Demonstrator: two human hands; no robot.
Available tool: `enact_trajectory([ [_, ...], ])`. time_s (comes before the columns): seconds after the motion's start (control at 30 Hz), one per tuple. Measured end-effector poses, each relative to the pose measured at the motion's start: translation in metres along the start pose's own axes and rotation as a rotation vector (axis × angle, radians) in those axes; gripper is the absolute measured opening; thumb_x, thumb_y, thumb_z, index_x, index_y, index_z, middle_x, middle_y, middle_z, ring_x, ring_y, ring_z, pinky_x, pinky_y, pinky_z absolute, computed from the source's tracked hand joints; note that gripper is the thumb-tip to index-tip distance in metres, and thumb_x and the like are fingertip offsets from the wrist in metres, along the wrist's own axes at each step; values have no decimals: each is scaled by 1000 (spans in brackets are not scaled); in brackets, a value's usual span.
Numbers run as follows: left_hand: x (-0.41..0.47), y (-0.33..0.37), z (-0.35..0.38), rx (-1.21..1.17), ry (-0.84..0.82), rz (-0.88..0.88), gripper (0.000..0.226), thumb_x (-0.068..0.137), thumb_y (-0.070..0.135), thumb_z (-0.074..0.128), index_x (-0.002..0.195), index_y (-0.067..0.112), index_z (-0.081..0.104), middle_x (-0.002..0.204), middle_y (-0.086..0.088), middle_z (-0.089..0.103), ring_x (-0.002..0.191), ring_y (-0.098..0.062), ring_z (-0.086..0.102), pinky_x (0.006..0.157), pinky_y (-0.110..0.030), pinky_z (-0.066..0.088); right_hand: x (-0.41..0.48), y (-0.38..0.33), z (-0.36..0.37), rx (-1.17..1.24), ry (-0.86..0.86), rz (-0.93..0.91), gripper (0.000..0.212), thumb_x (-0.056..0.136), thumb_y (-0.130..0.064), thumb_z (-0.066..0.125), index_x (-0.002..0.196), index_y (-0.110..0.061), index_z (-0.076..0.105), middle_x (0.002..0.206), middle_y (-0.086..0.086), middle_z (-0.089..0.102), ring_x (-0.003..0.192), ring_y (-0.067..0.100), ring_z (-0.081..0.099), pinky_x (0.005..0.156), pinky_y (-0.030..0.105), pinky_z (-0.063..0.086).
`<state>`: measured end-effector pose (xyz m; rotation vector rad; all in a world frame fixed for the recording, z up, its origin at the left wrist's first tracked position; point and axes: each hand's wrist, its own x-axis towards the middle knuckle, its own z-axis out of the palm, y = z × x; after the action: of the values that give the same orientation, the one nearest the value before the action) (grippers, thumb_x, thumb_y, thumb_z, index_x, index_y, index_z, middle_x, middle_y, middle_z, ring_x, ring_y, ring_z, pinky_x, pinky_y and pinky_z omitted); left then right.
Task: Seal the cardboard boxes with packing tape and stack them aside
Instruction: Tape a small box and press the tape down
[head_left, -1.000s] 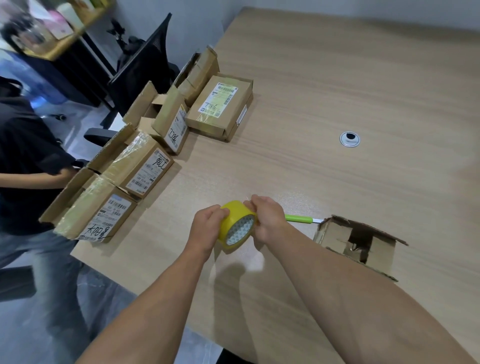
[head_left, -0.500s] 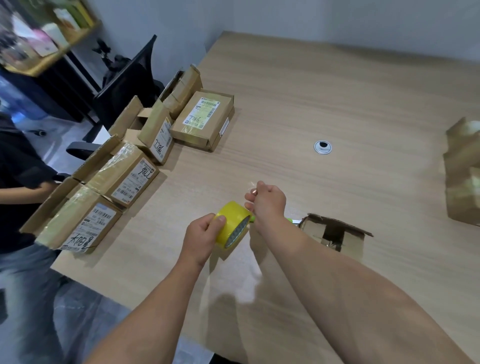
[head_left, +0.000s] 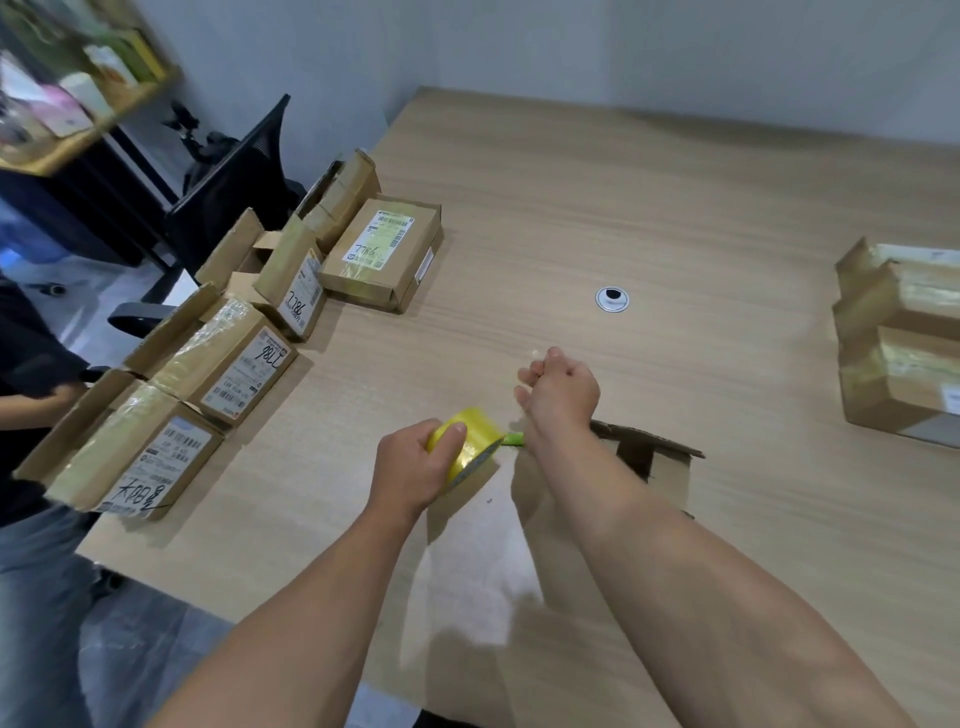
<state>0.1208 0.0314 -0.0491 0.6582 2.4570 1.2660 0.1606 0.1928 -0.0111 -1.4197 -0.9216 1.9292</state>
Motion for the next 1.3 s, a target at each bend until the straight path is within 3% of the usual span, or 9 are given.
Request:
enact_trajectory([
  [0.17,3,-3,1,-48,-89,-107,37,79,46,56,57,20,45,51,11,39,52,-6,38,51,-22,29,2,-24,0,26,-151,52,15,105,-20,50,92,-14,54,78,0,57,66,11,59,58,26,49],
  [0.23,10,6,1,-83,-161,-172,17,76,40,55,82,26,63,69,11,53,62,-5,49,60,-25,38,1,-28,-1,7,-223,63,13,104,-23,54,95,-13,53,80,1,59,68,11,60,61,29,50],
  [0.3,17,13,0,-61,-238,-173,46,75,35,51,120,37,58,89,7,59,79,-11,57,70,-26,43,1,-30,-4,-22,-286,68,13,102,-24,58,96,-13,53,82,1,59,70,12,61,64,31,52],
  [0.4,31,30,3,44,-391,-150,50,90,22,49,138,38,51,107,6,58,102,-16,56,87,-29,42,-2,-35,-12,-70,-369,41,17,100,-27,62,94,-14,53,83,1,60,75,13,61,68,32,55],
  [0.5,44,44,9,187,-525,-124,39,94,9,46,122,28,66,124,3,57,118,-16,50,94,-30,40,-3,-41,-22,-105,-420,0,21,96,-25,68,92,-14,50,87,1,61,82,15,62,74,35,57],
  [0.6,52,64,18,231,-548,-88,27,93,11,48,86,27,68,103,6,64,96,-15,54,75,-27,41,1,-50,-44,-88,-391,-65,23,91,-3,67,90,-16,48,86,4,56,83,17,59,74,32,57],
  [0.7,59,80,28,241,-546,-39,23,92,16,56,75,27,67,88,11,65,86,-12,54,72,-27,41,7,-59,-67,-64,-301,-117,25,90,7,60,90,-15,49,83,6,53,79,18,58,70,28,58],
  [1.07,56,110,51,271,-660,63,30,98,33,59,74,24,73,81,-1,71,78,-17,58,77,-33,47,16,-72,-99,78,-112,-85,23,90,0,62,89,-20,51,92,4,62,80,17,65,71,34,55],
  [1.3,58,91,42,223,-654,44,15,101,22,56,101,27,70,98,0,74,99,-20,66,94,-37,49,1,-80,-83,13,-422,-97,30,90,1,64,105,-23,52,86,0,68,85,17,64,81,42,55],
])
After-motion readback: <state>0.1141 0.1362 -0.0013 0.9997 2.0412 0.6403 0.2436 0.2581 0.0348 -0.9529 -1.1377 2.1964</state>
